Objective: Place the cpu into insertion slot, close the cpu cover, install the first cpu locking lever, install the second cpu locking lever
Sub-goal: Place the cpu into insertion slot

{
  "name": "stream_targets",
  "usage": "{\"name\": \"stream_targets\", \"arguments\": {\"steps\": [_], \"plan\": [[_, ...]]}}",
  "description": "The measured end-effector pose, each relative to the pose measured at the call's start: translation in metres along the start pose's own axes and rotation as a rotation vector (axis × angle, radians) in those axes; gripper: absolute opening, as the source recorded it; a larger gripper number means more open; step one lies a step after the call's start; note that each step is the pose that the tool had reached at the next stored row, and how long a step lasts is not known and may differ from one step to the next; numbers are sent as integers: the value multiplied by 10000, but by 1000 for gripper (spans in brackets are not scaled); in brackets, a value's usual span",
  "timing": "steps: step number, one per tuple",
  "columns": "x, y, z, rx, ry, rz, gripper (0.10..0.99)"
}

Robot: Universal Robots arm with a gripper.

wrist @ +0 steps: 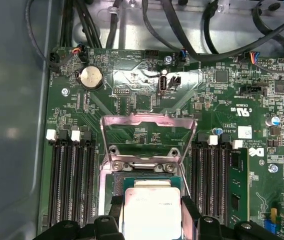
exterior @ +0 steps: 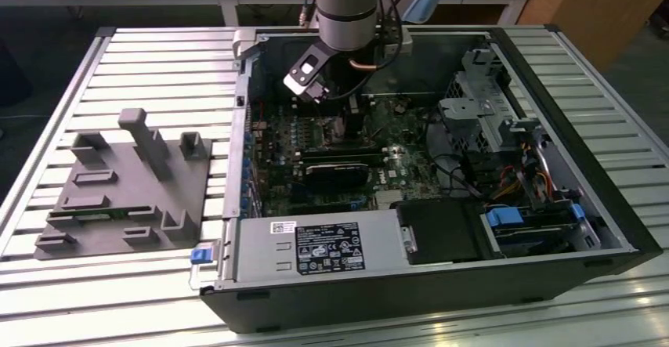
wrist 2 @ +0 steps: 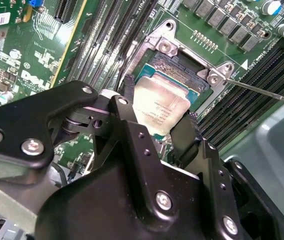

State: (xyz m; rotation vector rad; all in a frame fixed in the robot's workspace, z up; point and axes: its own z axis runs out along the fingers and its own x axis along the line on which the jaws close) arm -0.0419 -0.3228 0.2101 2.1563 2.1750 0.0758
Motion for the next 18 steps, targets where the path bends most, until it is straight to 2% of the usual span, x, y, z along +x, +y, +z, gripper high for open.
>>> {"name": "stream_targets", "arguments": {"steps": [18], "plan": [[27, -19, 91, 0, 11, 65, 541]]}}
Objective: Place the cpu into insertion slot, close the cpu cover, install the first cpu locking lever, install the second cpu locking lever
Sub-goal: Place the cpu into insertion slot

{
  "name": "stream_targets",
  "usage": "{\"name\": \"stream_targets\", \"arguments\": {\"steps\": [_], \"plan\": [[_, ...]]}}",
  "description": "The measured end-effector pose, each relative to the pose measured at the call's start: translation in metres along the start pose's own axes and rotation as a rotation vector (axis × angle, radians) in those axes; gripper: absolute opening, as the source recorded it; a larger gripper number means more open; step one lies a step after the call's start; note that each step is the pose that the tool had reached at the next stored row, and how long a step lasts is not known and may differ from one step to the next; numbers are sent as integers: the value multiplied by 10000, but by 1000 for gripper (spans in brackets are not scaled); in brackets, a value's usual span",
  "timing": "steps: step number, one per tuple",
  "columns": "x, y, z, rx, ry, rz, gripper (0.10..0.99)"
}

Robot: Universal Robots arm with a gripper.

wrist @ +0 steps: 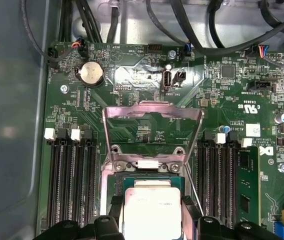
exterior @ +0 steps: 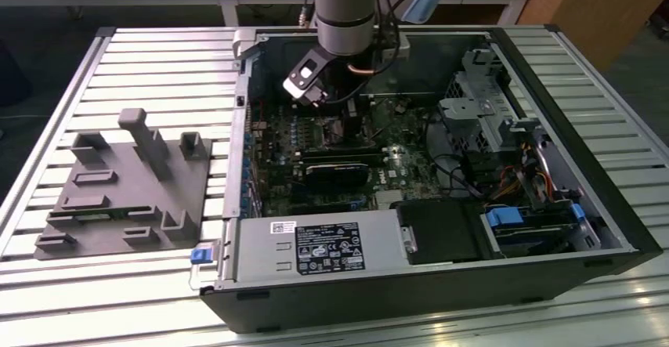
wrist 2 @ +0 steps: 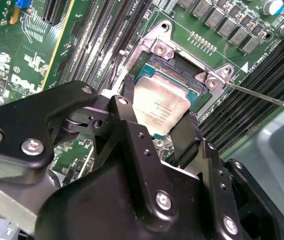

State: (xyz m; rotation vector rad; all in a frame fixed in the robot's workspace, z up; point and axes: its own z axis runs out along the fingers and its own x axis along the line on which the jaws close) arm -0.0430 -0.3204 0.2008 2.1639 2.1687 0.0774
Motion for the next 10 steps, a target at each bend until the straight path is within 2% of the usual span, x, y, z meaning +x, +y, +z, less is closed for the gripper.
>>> {"name": "stream_targets", "arguments": {"steps": [10], "plan": [[4, -15, 34, 5, 21, 227, 541]]}}
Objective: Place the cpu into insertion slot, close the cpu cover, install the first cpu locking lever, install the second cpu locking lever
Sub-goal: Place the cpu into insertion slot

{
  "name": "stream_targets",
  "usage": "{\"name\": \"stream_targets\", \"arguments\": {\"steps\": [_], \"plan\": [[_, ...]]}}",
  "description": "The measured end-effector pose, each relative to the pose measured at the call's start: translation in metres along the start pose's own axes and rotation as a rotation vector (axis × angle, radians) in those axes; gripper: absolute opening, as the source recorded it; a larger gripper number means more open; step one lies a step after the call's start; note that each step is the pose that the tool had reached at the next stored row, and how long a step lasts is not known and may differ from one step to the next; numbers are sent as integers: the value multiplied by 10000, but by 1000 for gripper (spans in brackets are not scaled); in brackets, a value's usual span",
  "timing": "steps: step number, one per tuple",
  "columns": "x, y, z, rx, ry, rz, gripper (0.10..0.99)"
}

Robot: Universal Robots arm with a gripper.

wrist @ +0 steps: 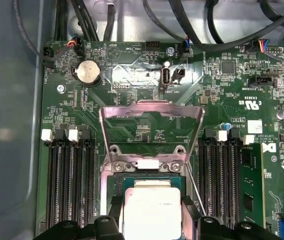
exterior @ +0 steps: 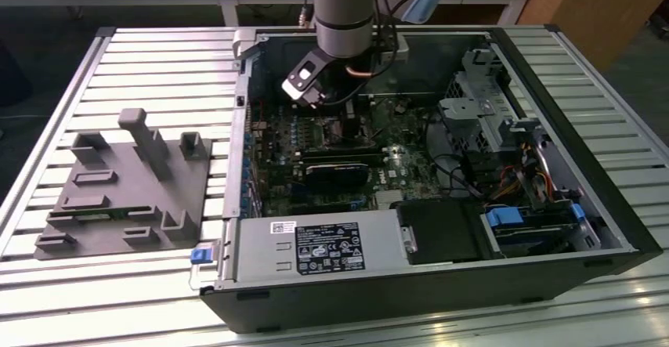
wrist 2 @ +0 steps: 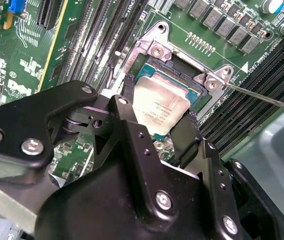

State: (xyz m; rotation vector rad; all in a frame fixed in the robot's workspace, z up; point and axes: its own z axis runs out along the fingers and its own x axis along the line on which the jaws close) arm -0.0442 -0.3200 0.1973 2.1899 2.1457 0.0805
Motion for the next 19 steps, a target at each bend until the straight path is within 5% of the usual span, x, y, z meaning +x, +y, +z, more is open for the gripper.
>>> {"name": "stream_targets", "arguments": {"steps": [5, 19], "plan": [[1, -7, 10, 5, 214, 8, 541], [1, -10, 51, 5, 223, -22, 541]]}}
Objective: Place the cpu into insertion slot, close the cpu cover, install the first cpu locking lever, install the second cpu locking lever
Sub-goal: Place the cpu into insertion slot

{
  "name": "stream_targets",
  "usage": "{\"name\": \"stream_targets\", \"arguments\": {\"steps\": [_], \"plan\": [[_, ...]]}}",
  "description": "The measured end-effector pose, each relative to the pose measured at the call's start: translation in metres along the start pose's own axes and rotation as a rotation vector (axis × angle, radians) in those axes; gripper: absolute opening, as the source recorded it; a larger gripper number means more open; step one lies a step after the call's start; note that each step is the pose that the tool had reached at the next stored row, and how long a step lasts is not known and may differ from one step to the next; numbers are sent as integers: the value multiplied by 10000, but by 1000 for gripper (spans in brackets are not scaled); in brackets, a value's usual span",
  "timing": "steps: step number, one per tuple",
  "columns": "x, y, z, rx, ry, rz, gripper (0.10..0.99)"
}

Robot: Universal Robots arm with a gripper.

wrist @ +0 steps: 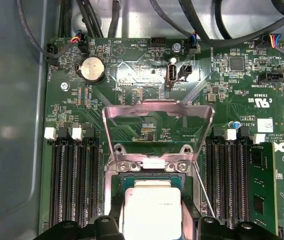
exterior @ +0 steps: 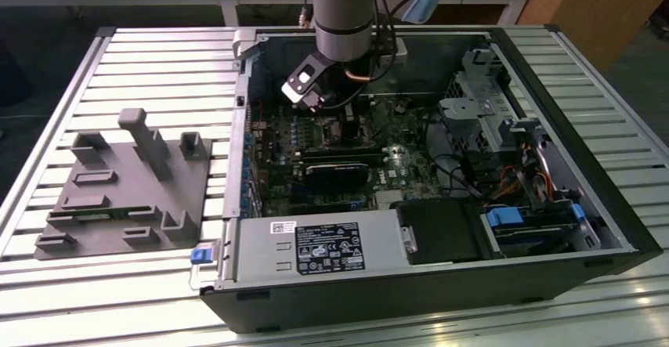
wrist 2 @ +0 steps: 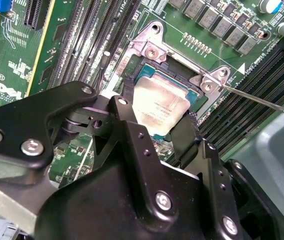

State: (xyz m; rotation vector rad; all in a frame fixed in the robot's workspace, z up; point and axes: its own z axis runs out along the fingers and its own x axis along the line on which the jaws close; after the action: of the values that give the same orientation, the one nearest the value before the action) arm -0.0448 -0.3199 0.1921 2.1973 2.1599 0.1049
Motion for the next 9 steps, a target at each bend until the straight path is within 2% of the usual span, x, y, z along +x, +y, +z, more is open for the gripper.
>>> {"name": "stream_targets", "arguments": {"steps": [9], "plan": [[0, -1, 5, 0, 0, 1, 541]]}}
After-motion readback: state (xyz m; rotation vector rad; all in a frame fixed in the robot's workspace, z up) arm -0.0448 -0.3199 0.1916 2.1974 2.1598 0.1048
